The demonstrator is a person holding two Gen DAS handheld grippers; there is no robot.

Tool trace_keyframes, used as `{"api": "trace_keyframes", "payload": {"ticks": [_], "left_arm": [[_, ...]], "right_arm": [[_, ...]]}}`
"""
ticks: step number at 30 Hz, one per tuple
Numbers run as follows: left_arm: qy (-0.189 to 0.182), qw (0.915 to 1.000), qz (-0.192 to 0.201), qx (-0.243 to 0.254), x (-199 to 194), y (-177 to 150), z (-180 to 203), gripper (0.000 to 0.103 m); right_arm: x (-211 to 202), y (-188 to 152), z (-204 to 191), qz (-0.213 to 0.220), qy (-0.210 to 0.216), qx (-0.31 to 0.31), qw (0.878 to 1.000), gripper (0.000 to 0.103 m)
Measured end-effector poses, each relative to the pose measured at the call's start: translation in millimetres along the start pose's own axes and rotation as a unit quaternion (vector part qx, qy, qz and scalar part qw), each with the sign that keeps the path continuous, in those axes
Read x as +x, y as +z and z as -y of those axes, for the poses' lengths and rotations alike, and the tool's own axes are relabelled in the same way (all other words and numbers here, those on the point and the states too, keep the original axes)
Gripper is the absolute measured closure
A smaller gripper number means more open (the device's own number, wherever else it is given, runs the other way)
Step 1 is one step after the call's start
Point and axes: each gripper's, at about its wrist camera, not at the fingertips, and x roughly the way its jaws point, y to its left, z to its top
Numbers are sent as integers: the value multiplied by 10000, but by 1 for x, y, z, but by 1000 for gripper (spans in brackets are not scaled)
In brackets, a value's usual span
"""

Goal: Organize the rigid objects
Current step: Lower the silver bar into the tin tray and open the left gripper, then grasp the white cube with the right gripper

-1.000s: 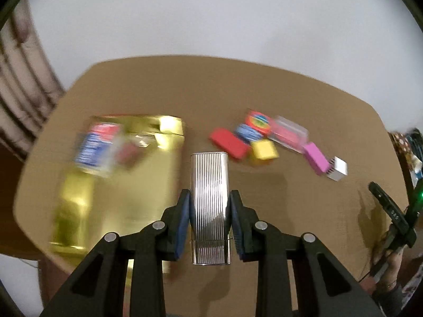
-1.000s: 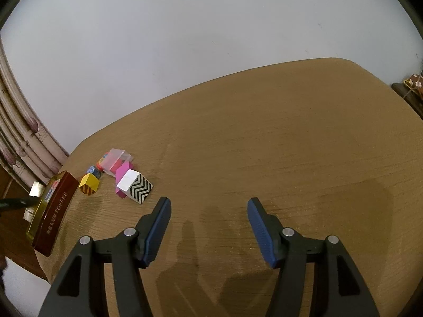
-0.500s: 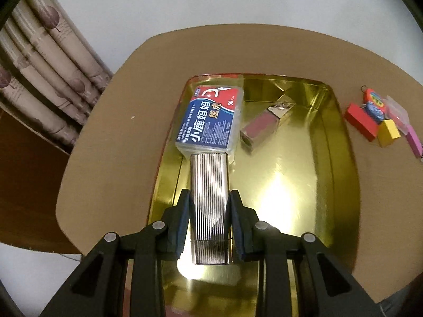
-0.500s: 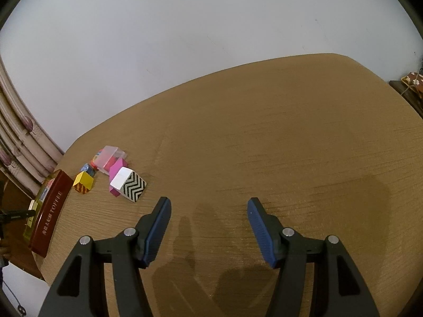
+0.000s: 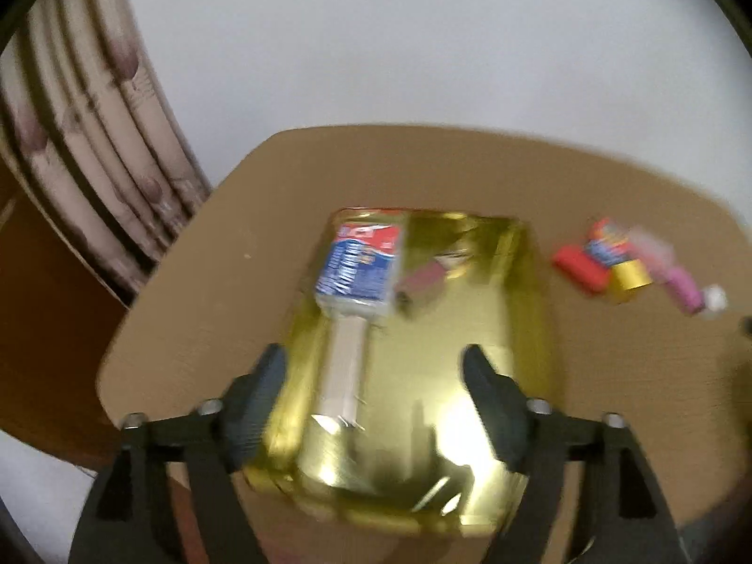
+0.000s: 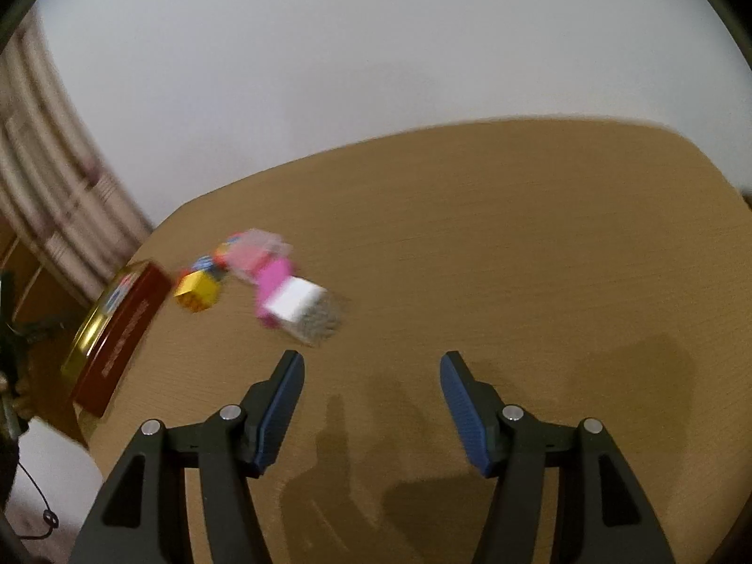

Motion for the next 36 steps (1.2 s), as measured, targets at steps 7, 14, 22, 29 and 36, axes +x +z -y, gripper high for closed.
{"api": "trace_keyframes", "payload": {"ticks": [7,14,22,29,36], "left_arm": [[-716,9974,-25,-84,-44,-60,23,16],[-1092,9924,-564,-67,-41,-90,48,16],[-1195,9890,-788,-371,-37,-95,48,16],[-1155,9873,-771,-766,-41,-108,23,16],[-888,9877,-834,-982,-42,-122,-6,16]], "right_arm": [[35,17,-57,-305,-190,-1546,9873,41],[59,36,-62,-807,-44,-2318,9694,41],[78,41,-69,-1181,-6,-2684,9560,65],[15,44,-108,-666,370,-2335,9694,65],[9,58,-255,-575,1711,-2633,9477,65]]}}
